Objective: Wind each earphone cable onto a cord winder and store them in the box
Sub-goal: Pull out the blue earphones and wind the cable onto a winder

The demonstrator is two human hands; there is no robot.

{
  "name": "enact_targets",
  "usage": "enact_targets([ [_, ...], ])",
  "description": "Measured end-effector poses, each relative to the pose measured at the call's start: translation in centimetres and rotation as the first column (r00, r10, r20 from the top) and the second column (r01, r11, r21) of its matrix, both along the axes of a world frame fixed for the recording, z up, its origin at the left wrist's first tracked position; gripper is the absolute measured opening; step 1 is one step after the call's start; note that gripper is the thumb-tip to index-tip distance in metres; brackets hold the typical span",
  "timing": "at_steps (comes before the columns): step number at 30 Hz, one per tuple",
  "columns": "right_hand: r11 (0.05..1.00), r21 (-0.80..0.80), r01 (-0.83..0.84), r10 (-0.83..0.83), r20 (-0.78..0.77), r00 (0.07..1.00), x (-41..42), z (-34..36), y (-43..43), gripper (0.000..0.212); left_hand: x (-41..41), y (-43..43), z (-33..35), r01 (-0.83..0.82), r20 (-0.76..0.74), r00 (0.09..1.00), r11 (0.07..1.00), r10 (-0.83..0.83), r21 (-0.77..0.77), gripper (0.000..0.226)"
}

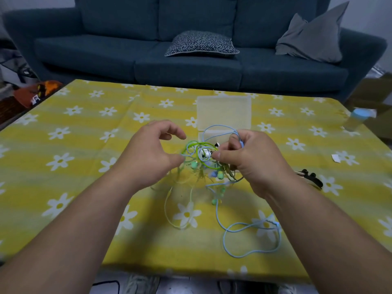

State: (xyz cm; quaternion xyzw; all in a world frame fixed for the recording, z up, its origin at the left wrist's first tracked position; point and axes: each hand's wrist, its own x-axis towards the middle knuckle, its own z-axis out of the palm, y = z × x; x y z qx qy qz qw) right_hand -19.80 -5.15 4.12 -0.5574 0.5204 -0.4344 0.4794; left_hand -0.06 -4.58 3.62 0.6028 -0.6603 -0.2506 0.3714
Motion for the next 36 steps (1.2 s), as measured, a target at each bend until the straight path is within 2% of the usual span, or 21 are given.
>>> enact_targets([
  [3, 1.0, -0.011, 0.013, -0.013, 0.021, 1.0, 0.3, -0.1, 0.1, 0.052, -1.1, 0.3, 0.6, -0.066, -0.066, 0.996, 0.99, 0.058, -0.128, 0.015],
  [6, 1.0, -0.008, 0.008, -0.008, 0.081, 0.997, 0.5, 0.1, 0.2, 0.053, -1.9, 0.3, 0.2, -0.017, -0.028, 0.999, 0.999, 0.016, -0.044, 0.029],
  [9, 1.0, 0.01, -0.03, 0.028, 0.131, 0.991, 0.6, 0.3, 0.3, 0.053, -2.2, 0.0, -0.5, 0.002, -0.013, 1.0, 1.0, -0.002, -0.002, 0.022],
  [12, 0.998, 0.041, -0.04, 0.034, 0.135, 0.99, 0.2, 0.4, 0.2, 0.052, -2.1, -0.1, -0.3, -0.083, -0.163, 0.983, 0.997, 0.081, -0.005, 0.016],
  [15, 0.997, 0.069, -0.026, 0.016, 0.141, 0.99, -0.2, 0.4, 0.0, 0.052, -1.9, 0.1, 0.3, -0.121, -0.382, 0.913, 0.99, 0.141, 0.077, 0.016],
  [18, 0.996, 0.092, -0.02, 0.008, 0.135, 0.991, -0.2, 0.3, 0.0, 0.051, -2.1, 0.2, 0.8, -0.036, -0.579, 0.806, 0.987, 0.12, 0.155, 0.02],
  [22, 0.996, 0.091, -0.003, -0.005, 0.089, 0.996, -0.2, 0.2, -0.1, 0.051, -2.5, 0.2, 1.5, 0.053, -0.769, 0.624, 0.975, 0.137, 0.217, 0.027],
  [23, 0.996, 0.09, -0.001, -0.006, 0.079, 0.997, -0.3, 0.2, -0.1, 0.051, -2.6, 0.2, 1.4, 0.055, -0.779, 0.609, 0.971, 0.152, 0.233, 0.029],
  [24, 0.996, 0.089, -0.005, -0.002, 0.07, 0.998, -0.3, 0.1, -0.1, 0.051, -2.6, 0.1, 1.3, 0.047, -0.757, 0.635, 0.969, 0.157, 0.241, 0.03],
  [26, 0.996, 0.083, -0.023, 0.019, 0.057, 0.998, -0.3, 0.1, -0.1, 0.05, -2.7, 0.1, 1.0, 0.018, -0.649, 0.749, 0.975, 0.133, 0.221, 0.033],
  [28, 0.995, 0.086, -0.057, 0.051, 0.07, 0.996, -0.2, 0.2, 0.1, 0.049, -2.9, 0.2, 0.9, 0.006, -0.586, 0.803, 0.981, 0.109, 0.191, 0.037],
  [32, 0.988, 0.073, -0.134, 0.131, 0.041, 0.991, 0.3, 0.3, 0.5, 0.05, -3.1, 0.3, 1.1, 0.032, -0.586, 0.807, 0.983, 0.081, 0.18, 0.041],
  [36, 0.992, 0.064, -0.11, 0.112, -0.026, 0.993, 0.6, -0.1, 0.5, 0.051, -3.1, 0.4, 1.1, 0.112, -0.625, 0.779, 0.969, 0.051, 0.219, 0.041],
])
